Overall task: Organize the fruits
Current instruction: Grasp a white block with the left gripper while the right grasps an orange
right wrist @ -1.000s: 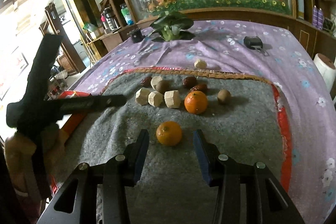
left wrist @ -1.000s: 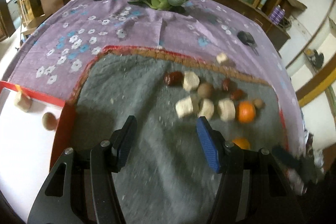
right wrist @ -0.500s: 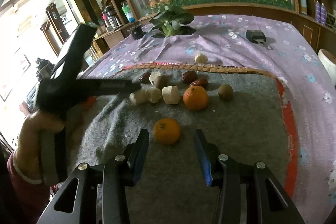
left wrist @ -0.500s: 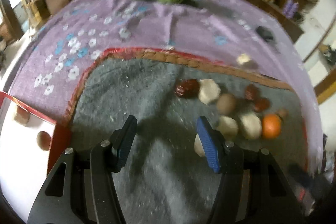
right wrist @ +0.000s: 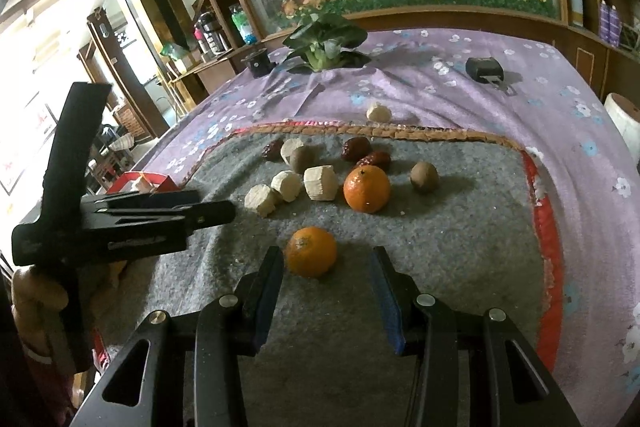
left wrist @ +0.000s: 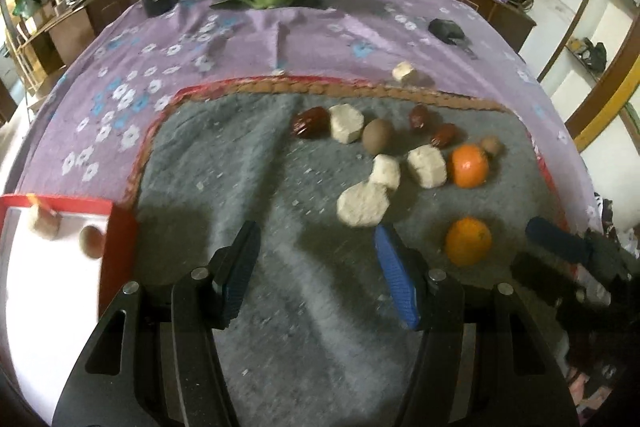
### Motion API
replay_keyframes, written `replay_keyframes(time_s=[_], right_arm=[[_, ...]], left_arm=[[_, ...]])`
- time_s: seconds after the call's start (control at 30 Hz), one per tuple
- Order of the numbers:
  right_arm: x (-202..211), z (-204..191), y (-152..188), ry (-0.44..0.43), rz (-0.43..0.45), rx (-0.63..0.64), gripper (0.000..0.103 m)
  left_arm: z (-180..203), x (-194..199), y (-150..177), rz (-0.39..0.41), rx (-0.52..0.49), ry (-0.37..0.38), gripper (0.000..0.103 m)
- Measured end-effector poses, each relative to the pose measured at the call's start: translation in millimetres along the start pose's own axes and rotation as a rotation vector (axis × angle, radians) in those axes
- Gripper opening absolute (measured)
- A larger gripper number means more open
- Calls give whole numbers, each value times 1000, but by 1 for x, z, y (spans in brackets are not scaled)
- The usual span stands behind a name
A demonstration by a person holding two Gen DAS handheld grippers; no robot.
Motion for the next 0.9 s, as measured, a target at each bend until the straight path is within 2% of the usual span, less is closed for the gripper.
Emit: replay_keyframes(time_s=[0.17, 0.3, 0.37, 0.4, 0.43, 0.47, 0.53, 0.67, 0.77, 0.8, 0.9], right_arm=[[-4, -6, 2, 8, -11, 46, 47], [-9, -4, 3, 2, -24, 41, 47], [-11, -3, 2, 5, -30, 42, 47], [-12, -3, 3, 8, -33, 44, 47], [-13, -4, 3, 10, -35, 46, 47], [-13, -4, 2, 8, -37, 50, 47], [-15, -7, 2, 2, -35, 63, 47], [-24, -14, 1, -4, -46, 81, 47], [-38, -20, 1, 11, -67, 112, 47], [-44, -21, 2, 33, -75, 128, 33], [-49, -21, 3, 60, -87, 139, 32]], left_arm=[[15, -13, -6, -13, -60, 19, 60], [19, -30, -7, -42, -66, 38, 60], [21, -31, -7, -20, -76, 28, 58], [21, -31, -6, -13, -81, 29, 52], [21, -31, -6, -6, -86, 22, 29], [19, -30, -7, 1, -83, 22, 27], [15, -31, -8, -5, -66, 42, 27], [14, -22, -4, 18, -70, 10, 27], [9, -15, -1, 21, -45, 21, 27], [6, -11, 0, 26, -35, 22, 27], [-1, 0, 3, 41, -10, 22, 27]])
Point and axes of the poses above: each gripper's, at about its wrist camera, not at the fingertips, and x roughly against the way its jaws point, z to its right, y to its underside, the point moved 1 cm from there along -x, roughly the way its jaws point, and after that the axes turned 5 degrees about z, right-handed, at the moved point
